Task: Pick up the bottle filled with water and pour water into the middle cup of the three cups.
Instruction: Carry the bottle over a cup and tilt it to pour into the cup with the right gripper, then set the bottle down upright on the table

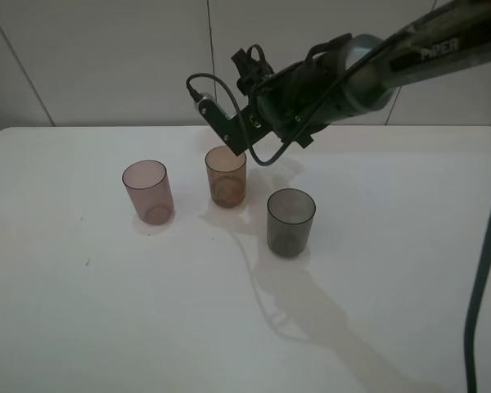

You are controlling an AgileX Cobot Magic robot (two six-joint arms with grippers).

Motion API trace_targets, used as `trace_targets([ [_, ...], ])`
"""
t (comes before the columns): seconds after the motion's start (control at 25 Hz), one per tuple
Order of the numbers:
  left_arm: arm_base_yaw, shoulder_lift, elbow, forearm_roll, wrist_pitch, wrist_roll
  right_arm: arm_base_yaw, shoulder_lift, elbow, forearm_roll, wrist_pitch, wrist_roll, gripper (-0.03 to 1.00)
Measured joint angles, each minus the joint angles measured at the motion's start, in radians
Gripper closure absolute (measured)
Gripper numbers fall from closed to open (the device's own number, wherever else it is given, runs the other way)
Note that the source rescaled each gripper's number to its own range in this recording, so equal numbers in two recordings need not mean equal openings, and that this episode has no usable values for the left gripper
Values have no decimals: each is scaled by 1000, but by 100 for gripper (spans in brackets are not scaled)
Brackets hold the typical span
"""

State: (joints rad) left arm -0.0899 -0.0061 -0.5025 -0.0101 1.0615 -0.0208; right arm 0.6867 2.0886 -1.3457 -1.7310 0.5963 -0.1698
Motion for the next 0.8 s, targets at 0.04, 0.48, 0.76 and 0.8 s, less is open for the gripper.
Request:
trace_targets([
  [0.04,0,0,0,0,0,0,0,0,0,0,-4,-2,97],
  [0.48,0,0,0,4,0,0,0,0,0,0,-18,-5,97],
  [0.76,0,0,0,10,0,0,0,0,0,0,-21,-5,97],
  [0.8,0,0,0,10,0,0,0,0,0,0,-21,-5,97],
])
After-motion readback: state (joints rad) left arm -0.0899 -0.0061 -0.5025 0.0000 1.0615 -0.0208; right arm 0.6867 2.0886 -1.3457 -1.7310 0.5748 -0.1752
